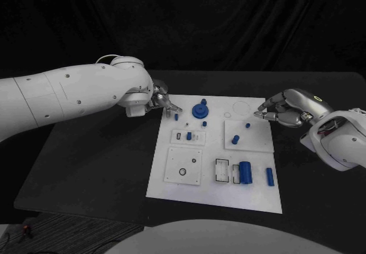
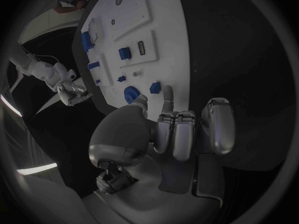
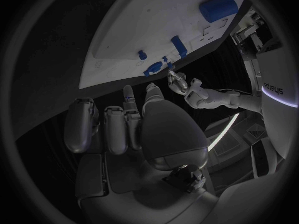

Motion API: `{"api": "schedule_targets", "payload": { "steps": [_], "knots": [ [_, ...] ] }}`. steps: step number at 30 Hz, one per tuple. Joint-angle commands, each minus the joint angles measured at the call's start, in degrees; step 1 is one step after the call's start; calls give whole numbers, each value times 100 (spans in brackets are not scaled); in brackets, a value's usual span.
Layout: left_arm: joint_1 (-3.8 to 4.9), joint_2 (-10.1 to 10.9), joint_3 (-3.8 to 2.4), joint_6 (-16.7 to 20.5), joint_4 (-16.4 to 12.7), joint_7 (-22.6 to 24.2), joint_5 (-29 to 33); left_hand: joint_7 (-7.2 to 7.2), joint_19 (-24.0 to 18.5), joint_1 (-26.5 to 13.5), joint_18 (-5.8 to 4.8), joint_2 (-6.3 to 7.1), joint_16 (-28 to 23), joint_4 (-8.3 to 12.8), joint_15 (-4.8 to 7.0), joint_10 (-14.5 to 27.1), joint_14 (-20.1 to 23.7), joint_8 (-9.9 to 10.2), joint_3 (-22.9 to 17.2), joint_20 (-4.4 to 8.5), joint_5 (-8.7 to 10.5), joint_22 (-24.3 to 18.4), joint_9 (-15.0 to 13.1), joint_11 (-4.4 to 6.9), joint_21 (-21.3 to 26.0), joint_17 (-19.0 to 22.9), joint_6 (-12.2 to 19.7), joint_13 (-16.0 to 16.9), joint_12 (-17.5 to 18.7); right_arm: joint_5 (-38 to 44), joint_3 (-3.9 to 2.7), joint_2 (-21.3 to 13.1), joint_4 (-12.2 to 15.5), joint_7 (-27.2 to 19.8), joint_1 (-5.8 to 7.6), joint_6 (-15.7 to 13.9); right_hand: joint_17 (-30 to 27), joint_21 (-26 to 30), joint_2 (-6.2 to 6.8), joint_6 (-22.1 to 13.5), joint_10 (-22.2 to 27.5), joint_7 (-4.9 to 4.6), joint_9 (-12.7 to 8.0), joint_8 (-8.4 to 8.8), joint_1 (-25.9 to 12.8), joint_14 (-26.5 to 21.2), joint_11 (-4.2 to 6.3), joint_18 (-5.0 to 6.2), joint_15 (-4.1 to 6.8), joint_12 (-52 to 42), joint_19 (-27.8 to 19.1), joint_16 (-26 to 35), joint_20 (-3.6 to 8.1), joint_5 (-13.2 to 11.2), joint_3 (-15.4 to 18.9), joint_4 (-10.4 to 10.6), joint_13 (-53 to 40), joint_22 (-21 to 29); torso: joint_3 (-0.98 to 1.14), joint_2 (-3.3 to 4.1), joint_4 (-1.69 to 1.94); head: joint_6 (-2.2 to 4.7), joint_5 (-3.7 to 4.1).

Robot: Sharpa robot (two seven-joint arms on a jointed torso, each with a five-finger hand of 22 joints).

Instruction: Assemble the parts on the task board

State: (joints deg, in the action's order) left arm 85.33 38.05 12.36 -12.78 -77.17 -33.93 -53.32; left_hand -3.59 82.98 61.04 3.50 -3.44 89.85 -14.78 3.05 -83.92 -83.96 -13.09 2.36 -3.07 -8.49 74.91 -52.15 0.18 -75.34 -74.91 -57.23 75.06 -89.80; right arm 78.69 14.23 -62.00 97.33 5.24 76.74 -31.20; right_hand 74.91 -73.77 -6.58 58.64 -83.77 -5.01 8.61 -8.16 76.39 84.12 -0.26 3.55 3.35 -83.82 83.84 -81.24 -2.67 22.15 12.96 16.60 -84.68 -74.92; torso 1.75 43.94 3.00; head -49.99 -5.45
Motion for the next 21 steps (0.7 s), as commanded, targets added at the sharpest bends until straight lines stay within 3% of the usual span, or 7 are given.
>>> {"api": "schedule_targets", "payload": {
  "steps": [1,9,21],
  "knots": [
    [-15,-29,-4,-149,-17,-13,-55,9,17,43,-22,-2,15,8,26,-601,-604,37,5,-4,-22,1077,8,31,6,-1509,-29,1488,-13,-1,-3,-7,7,33,-14,18,238,15,-30,35,-322,15,-7,39,28,347,19,-24,35,17,56,-9,0,32,-10,-16,158,-1074,1,-3,1,-1,-4],
    [-23,-72,-4,-134,-72,-119,-55,11,11,36,-19,-35,15,-11,26,-595,-604,42,3,-4,-72,1074,14,31,18,-1509,-38,1483,-7,-3,-3,-12,11,36,-14,21,238,15,-30,35,-322,15,-7,39,28,347,19,-24,35,17,56,-9,0,32,-10,-16,158,-1074,-1,-6,-4,-1,-1],
    [-36,-132,-4,-114,-46,-122,-55,28,-1,260,-14,-66,15,131,39,-578,-604,81,-90,7,-549,1067,44,47,41,-1509,-50,1467,10,-3,-3,-17,16,39,-14,18,237,19,-38,37,-320,16,-7,42,32,348,19,-23,36,23,54,-9,1,57,-15,-14,164,-1073,-1,-10,-6,-1,16]
  ]
}}
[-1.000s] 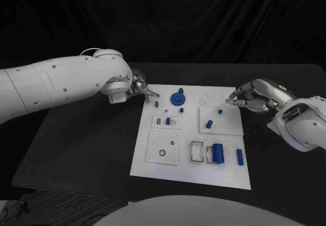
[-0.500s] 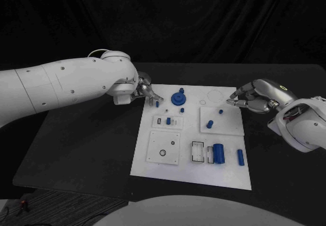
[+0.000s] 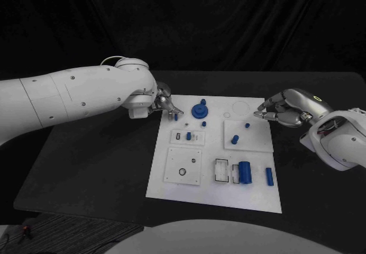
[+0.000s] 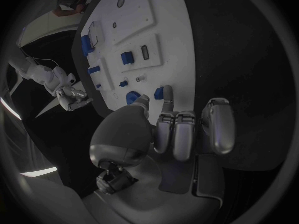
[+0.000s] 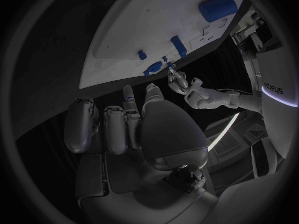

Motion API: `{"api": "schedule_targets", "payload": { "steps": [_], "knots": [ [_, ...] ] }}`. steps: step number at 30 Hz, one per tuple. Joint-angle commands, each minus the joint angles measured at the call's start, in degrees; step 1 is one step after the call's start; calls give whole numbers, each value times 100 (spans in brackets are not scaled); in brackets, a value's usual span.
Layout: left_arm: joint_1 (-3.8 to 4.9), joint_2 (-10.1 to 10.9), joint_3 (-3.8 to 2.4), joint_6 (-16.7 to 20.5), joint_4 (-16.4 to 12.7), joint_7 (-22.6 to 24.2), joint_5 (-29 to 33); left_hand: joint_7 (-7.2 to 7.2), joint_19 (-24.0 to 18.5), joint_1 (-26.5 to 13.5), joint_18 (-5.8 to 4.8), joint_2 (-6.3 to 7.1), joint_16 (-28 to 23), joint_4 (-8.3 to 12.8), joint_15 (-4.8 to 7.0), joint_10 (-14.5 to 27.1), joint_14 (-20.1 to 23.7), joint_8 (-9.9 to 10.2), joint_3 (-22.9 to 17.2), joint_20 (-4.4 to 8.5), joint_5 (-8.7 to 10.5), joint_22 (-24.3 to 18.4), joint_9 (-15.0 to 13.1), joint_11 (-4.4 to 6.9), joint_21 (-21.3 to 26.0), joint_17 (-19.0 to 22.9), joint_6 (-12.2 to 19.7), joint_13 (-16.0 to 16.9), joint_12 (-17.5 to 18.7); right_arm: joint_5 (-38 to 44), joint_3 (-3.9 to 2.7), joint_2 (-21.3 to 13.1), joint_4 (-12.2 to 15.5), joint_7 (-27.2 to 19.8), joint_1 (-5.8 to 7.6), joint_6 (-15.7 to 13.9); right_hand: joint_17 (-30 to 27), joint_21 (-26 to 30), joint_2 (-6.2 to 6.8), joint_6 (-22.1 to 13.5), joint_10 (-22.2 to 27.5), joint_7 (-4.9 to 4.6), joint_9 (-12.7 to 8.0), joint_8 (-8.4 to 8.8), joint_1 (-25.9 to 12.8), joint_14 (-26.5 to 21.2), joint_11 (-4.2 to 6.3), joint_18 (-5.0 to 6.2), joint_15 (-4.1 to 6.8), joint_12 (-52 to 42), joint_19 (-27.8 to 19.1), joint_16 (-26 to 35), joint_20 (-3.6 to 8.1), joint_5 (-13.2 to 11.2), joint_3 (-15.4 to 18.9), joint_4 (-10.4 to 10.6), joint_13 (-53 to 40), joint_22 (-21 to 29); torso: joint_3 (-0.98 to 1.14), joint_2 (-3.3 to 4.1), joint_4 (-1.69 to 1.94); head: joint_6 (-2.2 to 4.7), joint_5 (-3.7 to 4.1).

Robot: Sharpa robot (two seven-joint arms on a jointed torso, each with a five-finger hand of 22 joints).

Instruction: Assemble the parts on the task board

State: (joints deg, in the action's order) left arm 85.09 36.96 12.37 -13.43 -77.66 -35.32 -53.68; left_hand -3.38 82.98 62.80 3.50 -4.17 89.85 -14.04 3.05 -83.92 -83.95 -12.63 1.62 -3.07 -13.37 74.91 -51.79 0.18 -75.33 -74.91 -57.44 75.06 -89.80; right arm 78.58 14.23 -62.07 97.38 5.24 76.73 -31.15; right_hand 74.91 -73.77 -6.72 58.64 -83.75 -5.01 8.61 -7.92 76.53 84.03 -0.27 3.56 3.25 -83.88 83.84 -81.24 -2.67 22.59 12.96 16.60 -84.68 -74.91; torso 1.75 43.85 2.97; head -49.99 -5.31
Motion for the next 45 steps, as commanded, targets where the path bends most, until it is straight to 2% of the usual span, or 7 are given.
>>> {"api": "schedule_targets", "payload": {
  "steps": [1,17,31,34,41,42,45],
  "knots": [
    [-13,-31,-4,-48,10,24,-19,8,1,105,-15,1,15,73,40,-576,-605,38,-32,8,-78,1068,11,48,37,-1509,-29,1466,11,7,-3,-11,12,40,-14,14,237,19,-24,37,-322,15,-7,19,18,357,20,-23,45,29,54,-9,1,13,-15,-14,164,-1074,-1,-2,-4,-1,1],
    [-50,-127,-4,-2,109,68,-19,28,-31,341,-3,-1,15,274,52,-541,-605,70,-251,19,-259,1051,37,65,98,-1509,-24,1434,47,-23,-3,-9,10,56,-14,22,234,22,-27,38,-323,16,-7,20,23,357,20,-23,46,28,53,-7,2,25,-19,-15,162,-1073,-2,7,-3,-1,39],
    [-58,-131,-4,49,129,69,-19,49,-38,502,-1,31,15,470,66,-524,-605,87,-499,32,-533,1050,50,83,108,-1509,-25,1420,64,-24,-3,15,-12,55,-14,29,239,23,-27,39,-326,15,-7,22,29,359,20,-23,46,25,52,-12,3,34,-21,-17,158,-1072,-7,6,2,-1,36],
    [-59,-126,-4,68,130,91,-19,55,-41,539,0,47,15,536,72,-515,-605,86,-625,38,-690,1048,49,90,114,-1509,-32,1413,73,-24,-3,15,-14,55,-14,30,239,22,-27,39,-326,15,-7,22,30,359,20,-23,46,24,52,-12,3,34,-21,-17,157,-1073,-5,5,0,-1,31],
    [-59,-93,-5,125,111,152,-19,65,-48,558,3,49,15,567,77,-492,-605,70,-695,41,-737,1043,39,97,131,-1509,-54,1393,96,-24,-3,23,-29,50,-17,33,230,33,-27,40,-323,15,-7,23,35,357,19,-21,46,32,49,-6,3,38,-23,-19,165,-1070,-3,2,6,-1,27],
    [-59,-85,-5,135,107,165,-19,73,-49,566,5,71,15,602,83,-489,-605,57,-785,49,-826,1043,25,103,133,-1509,-64,1390,100,-24,-3,24,-30,50,-18,34,230,33,-27,40,-323,15,-7,23,35,357,19,-21,46,32,49,-6,3,38,-23,-19,165,-1070,-2,2,5,-1,22],
    [-59,-65,-5,157,102,207,-19,84,-52,599,6,107,15,676,90,-482,-605,43,-960,59,-885,1041,2,116,142,-1509,-60,1384,107,-24,-3,24,-35,54,-21,35,234,32,-27,41,-324,16,-7,23,40,358,19,-21,46,30,49,-9,4,40,-25,-22,163,-1070,-1,1,5,-1,21]
  ]
}}
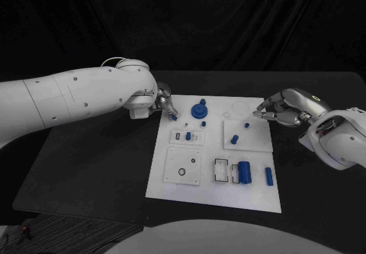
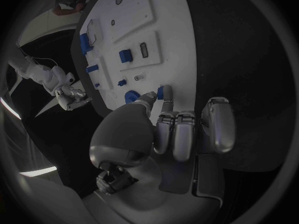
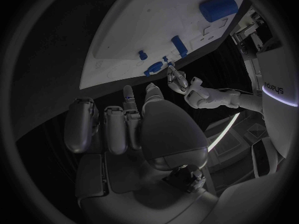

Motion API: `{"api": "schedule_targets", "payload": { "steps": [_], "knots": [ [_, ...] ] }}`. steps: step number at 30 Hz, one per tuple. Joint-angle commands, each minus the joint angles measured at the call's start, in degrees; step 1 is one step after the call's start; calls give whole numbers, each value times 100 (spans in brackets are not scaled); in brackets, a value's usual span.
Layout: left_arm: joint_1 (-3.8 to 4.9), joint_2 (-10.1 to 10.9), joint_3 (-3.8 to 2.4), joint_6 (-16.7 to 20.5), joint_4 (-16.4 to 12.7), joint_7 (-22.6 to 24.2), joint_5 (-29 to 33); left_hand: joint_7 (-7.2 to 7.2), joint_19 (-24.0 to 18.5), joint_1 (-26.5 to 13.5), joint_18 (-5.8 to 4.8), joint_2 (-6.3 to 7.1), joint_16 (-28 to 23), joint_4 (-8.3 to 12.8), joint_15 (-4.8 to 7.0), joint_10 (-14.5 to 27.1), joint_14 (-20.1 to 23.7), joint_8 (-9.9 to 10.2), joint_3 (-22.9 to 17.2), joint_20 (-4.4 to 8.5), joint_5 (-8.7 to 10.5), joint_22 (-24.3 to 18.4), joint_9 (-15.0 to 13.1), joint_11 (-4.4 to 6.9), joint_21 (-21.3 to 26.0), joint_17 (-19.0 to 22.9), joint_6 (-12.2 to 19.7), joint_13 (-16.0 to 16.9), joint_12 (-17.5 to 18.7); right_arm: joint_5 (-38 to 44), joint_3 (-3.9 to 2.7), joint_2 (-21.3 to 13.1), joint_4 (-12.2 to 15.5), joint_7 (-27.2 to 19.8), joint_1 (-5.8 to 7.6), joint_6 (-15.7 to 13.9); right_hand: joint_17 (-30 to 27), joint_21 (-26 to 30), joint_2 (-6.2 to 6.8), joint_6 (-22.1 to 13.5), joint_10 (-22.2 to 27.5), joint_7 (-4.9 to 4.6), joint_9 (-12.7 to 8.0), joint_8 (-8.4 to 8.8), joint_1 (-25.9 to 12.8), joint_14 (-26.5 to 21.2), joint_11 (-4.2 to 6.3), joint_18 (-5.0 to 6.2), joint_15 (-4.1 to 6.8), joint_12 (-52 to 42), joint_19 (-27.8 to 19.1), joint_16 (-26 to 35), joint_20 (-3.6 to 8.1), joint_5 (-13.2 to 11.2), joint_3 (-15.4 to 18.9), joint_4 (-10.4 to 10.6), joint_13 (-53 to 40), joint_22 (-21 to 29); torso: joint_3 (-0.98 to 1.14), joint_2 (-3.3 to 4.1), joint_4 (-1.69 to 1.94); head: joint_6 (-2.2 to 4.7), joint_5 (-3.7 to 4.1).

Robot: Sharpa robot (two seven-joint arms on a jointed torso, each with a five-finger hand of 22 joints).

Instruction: Assemble the parts on the task board

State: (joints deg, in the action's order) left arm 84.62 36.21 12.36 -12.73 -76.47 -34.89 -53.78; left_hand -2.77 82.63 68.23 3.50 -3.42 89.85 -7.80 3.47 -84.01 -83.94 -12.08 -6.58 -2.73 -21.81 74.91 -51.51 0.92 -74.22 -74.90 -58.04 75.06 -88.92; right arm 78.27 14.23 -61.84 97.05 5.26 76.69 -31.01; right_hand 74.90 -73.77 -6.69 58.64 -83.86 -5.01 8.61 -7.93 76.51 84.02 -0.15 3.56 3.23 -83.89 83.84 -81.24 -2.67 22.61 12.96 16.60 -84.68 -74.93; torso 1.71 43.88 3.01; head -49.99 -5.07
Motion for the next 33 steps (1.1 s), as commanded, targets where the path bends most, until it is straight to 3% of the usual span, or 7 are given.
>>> {"api": "schedule_targets", "payload": {
  "steps": [1,7,16,24,33],
  "knots": [
    [-13,17,-5,94,-19,176,-9,21,-16,55,6,55,15,80,53,-469,-606,-20,-230,31,-105,1042,-37,38,29,-1510,3,1381,23,7,-3,2,-3,54,-18,22,234,32,-30,41,-313,16,-7,23,42,360,7,-21,48,31,49,-9,4,38,-25,-22,163,-1067,3,-2,1,-1,-1],
    [-13,57,-5,144,-38,237,-9,24,-38,35,12,193,15,244,58,-390,-606,-63,-730,34,-353,1030,-108,47,77,-1510,25,1312,106,-5,-3,-1,-7,59,-24,34,237,41,-32,42,-313,15,-7,24,47,360,7,-19,48,32,46,-11,4,40,-28,-23,164,-1065,0,0,-3,-1,-3],
    [-12,225,-5,286,-231,197,-8,27,-49,-59,17,368,15,459,63,-350,-606,-132,-1272,37,-360,1023,-207,52,109,-1510,34,1270,158,-28,-3,-22,0,63,-29,17,234,49,-49,46,-310,10,-7,26,36,361,2,-17,46,42,42,-10,5,30,-31,-7,173,-1063,5,-3,4,-1,10],
    [-1,636,-5,651,-873,-94,-7,22,-59,-152,20,433,15,524,60,-321,-606,-154,-1472,35,-317,1018,-240,48,132,-1510,39,1241,192,-32,-3,-102,59,94,-29,-61,226,56,-55,43,-304,8,-8,30,28,360,0,-16,45,54,40,-5,4,25,-30,-2,185,-1061,3,-8,16,-1,14],
    [10,972,-5,644,-1550,-539,-7,16,-62,-323,21,442,15,471,55,-285,-606,-167,-1574,32,-225,1017,-254,42,142,-1510,31,1203,237,-32,-3,-168,105,162,-28,-82,224,65,-56,40,-301,7,-9,32,27,359,-1,-14,45,61,36,-4,4,25,-30,-2,193,-1058,9,-19,13,-1,-10]
  ]
}}
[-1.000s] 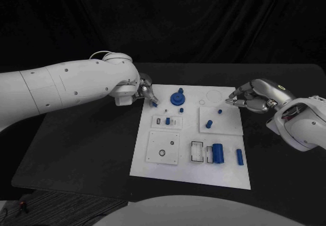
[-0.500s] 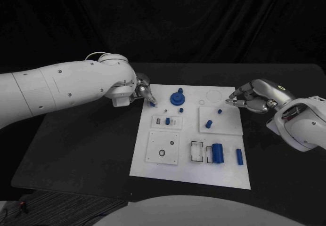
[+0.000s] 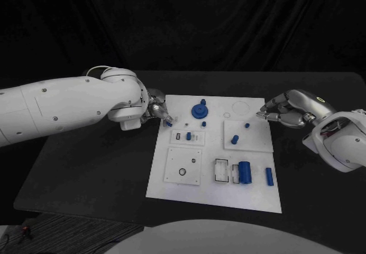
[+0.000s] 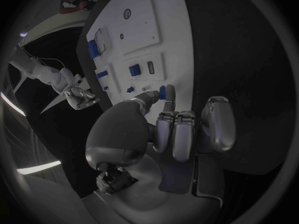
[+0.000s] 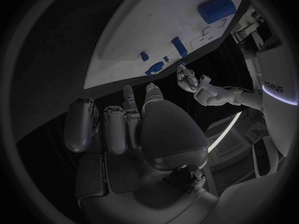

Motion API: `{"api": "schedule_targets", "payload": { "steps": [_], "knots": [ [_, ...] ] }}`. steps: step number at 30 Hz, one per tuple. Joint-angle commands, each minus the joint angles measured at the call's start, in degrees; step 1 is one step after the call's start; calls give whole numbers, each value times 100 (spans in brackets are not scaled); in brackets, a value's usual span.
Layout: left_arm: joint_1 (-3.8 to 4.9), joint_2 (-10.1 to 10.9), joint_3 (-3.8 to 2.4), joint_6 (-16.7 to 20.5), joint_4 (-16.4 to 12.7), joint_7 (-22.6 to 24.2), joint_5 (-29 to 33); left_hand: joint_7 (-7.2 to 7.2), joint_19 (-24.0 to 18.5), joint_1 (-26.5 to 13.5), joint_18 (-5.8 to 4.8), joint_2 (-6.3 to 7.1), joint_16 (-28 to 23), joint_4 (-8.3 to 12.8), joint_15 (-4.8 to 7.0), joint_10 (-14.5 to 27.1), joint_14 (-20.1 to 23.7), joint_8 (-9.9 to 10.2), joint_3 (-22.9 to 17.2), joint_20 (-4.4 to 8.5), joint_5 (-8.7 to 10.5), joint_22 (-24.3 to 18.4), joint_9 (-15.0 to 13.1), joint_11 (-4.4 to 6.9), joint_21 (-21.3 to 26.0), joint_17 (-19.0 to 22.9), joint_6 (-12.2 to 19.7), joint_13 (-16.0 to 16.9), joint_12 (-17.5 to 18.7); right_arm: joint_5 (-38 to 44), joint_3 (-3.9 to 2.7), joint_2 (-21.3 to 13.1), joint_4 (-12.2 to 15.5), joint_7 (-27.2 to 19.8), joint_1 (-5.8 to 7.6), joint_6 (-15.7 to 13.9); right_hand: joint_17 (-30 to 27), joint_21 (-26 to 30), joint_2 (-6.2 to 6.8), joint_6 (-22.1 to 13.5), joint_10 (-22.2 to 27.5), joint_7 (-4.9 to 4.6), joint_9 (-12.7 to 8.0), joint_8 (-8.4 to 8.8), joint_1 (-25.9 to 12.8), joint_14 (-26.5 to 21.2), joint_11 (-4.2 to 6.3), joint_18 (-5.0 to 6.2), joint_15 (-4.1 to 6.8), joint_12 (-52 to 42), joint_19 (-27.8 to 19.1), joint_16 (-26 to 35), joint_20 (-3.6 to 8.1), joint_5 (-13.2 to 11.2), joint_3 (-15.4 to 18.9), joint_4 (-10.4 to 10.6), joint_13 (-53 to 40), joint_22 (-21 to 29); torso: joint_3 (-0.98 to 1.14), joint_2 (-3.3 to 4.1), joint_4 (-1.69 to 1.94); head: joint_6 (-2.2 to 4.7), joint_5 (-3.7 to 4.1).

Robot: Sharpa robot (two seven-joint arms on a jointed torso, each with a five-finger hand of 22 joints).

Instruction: Assemble the parts on the task board

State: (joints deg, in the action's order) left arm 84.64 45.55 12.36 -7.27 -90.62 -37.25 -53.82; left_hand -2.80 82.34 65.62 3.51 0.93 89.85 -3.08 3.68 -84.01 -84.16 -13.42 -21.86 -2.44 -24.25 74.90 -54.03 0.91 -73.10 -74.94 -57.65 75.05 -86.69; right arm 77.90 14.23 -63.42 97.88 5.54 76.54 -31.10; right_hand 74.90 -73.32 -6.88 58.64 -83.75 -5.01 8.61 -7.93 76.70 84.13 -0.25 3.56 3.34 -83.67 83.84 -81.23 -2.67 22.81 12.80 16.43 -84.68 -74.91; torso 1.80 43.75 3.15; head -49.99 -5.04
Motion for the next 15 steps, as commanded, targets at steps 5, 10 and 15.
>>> {"api": "schedule_targets", "payload": {
  "steps": [5,10,15],
  "knots": [
    [8,136,-3,132,-393,-390,-2,20,-29,-72,19,4,15,-6,35,-308,-584,-34,-53,2,24,1019,-3,43,24,-1506,-10,1224,-10,4,-3,0,14,149,-13,-54,224,20,-38,40,-312,7,-9,32,8,349,9,-14,34,39,36,-4,4,5,-14,14,193,-1060,1,-14,4,-1,-46],
    [4,139,-2,157,-496,-411,-2,22,-28,-78,19,-3,15,-8,35,-311,-584,-35,-64,2,23,1019,-3,44,21,-1506,-12,1226,-13,4,-3,9,3,143,-14,-39,219,24,-41,34,-311,6,-10,37,9,348,8,-14,33,43,34,-1,3,7,-15,12,196,-1059,-5,-6,-6,-1,-66],
    [-13,101,-1,174,-483,-400,-2,19,-30,-103,20,-8,15,-20,35,-305,-584,-36,-75,2,25,1018,-3,43,28,-1506,-16,1220,-6,4,-3,20,0,129,-14,-32,216,22,-52,39,-311,4,-10,37,-3,348,6,-14,31,44,34,1,2,1,-15,19,196,-1060,-1,-1,-14,-1,-77]
  ]
}}
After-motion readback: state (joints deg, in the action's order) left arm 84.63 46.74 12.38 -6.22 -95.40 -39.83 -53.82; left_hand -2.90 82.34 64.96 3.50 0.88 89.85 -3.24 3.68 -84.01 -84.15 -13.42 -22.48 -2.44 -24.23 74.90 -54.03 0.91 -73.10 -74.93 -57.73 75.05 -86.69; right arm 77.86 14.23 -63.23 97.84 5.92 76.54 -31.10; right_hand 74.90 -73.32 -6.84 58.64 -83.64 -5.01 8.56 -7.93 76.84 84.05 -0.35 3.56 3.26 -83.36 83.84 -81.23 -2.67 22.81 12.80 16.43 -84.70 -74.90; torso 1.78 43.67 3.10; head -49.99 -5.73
